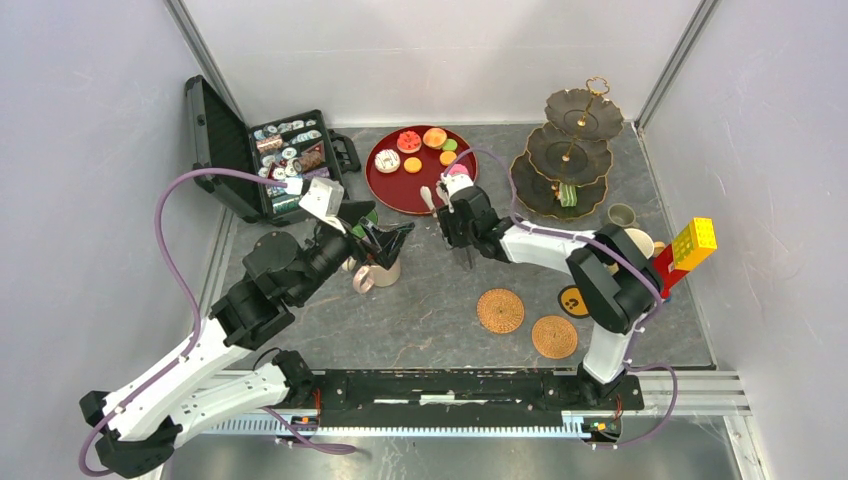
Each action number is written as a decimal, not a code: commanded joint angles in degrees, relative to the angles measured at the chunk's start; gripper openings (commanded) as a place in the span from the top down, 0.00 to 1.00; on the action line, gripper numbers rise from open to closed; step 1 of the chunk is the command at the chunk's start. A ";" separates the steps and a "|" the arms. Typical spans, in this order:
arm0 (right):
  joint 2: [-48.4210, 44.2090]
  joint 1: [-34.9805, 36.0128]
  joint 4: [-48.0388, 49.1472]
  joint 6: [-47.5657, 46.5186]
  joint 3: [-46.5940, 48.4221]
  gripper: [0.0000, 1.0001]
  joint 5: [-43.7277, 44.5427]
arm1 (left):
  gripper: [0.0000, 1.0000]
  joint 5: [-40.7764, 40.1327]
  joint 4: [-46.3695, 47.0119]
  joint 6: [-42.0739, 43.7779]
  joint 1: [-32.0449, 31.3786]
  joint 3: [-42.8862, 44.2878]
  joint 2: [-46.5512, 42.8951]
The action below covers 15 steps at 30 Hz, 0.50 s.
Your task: Serve the afternoon tea
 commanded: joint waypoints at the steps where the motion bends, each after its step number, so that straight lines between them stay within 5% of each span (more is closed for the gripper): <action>1: 1.81 1.30 12.07 -0.02 -0.50 0.45 5.46 | 0.00 -1.07 1.78 3.50 -0.19 1.74 0.26; 11: 2.08 2.00 24.14 -3.68 -10.57 0.07 4.36 | 0.00 -0.67 1.74 3.32 -0.08 1.74 0.68; 15: 2.03 2.43 27.87 -5.66 -13.95 0.03 4.34 | 0.00 -0.51 1.75 3.17 -0.10 1.74 1.02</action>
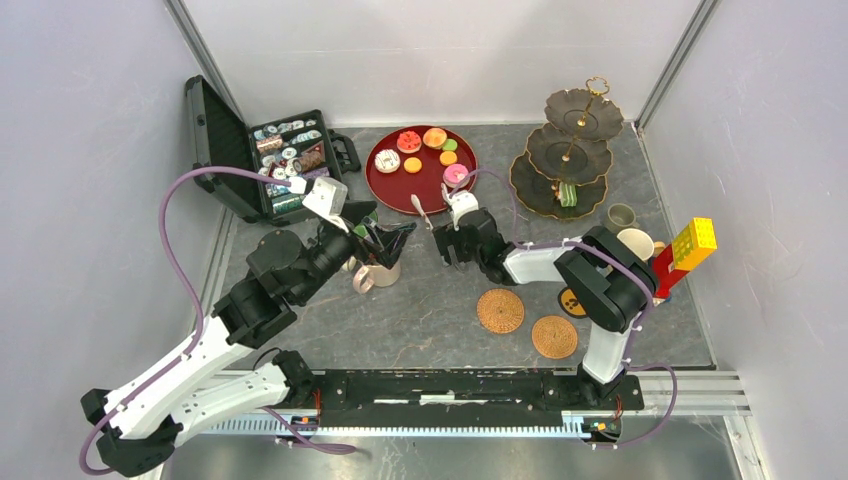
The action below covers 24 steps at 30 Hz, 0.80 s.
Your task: Serve the afternoon tea
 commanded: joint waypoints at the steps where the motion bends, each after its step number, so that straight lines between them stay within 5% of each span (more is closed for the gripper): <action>1: -0.19 1.01 8.49 -3.79 -2.89 0.03 0.80 | 0.00 -0.30 1.73 3.17 -0.10 1.74 0.25; 14: 1.30 1.70 12.18 -4.97 -4.47 0.33 0.92 | 0.00 -0.54 1.73 3.35 -0.10 1.65 0.85; 24: -6.35 1.70 -6.68 -2.28 2.04 0.46 2.29 | 0.00 -0.24 1.66 3.17 -0.10 1.74 0.40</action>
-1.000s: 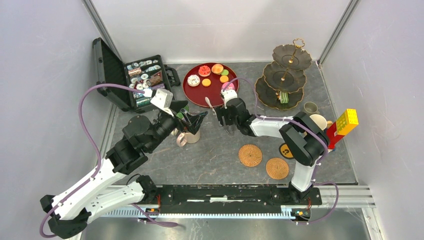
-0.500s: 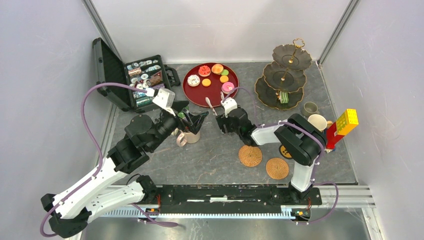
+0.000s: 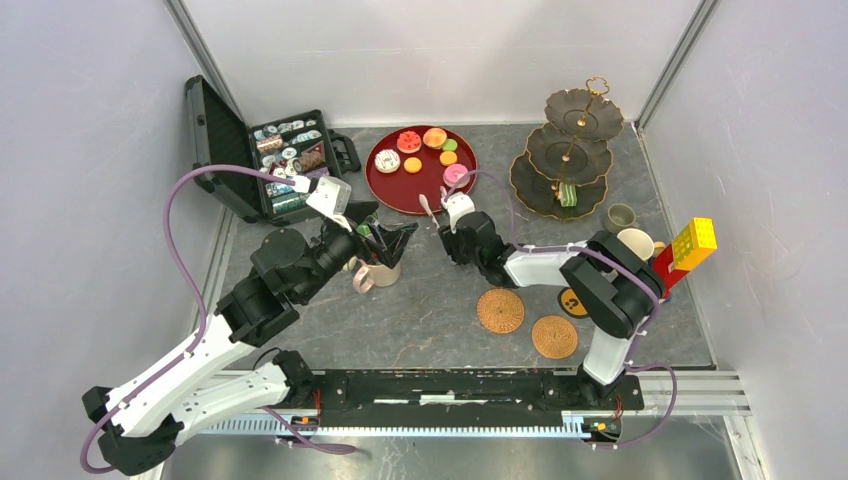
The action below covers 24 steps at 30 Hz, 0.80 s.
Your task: Serve the afternoon tea
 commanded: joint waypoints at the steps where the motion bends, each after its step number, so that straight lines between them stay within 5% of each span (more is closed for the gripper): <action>1: -5.59 0.10 -10.47 1.41 5.18 0.46 2.39 | 0.00 -0.21 1.64 3.15 -0.10 1.74 -0.55; 14: -4.97 -3.05 -36.94 0.74 21.68 0.45 9.01 | 0.00 -0.12 1.65 3.10 -0.10 1.83 -1.04; 24: 3.45 -7.66 -47.67 -2.61 37.71 0.44 3.41 | 0.00 -0.40 1.56 3.32 -0.10 1.93 -1.19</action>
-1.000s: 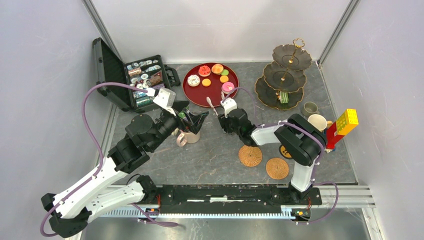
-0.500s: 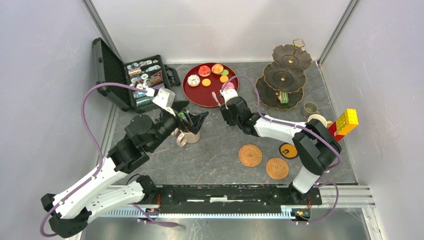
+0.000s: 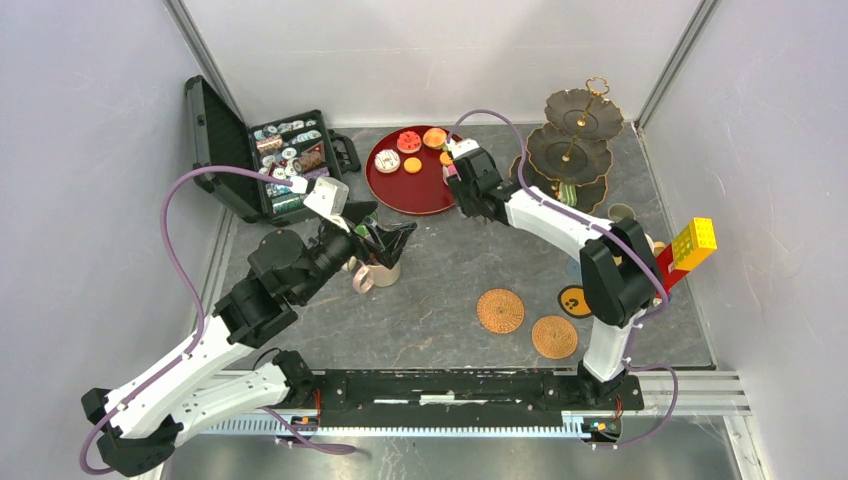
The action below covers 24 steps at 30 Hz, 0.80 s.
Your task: Serve the afternoon tea
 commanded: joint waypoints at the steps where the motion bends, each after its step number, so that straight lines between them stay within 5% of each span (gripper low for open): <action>1: 3.11 -1.31 -5.76 -1.84 7.44 0.44 -2.48 | 0.00 -0.45 1.58 3.32 -0.10 1.92 -0.74; 24: 9.44 -4.61 -5.86 -1.04 13.99 0.42 -5.05 | 0.00 0.03 1.66 3.15 -0.07 1.92 -0.61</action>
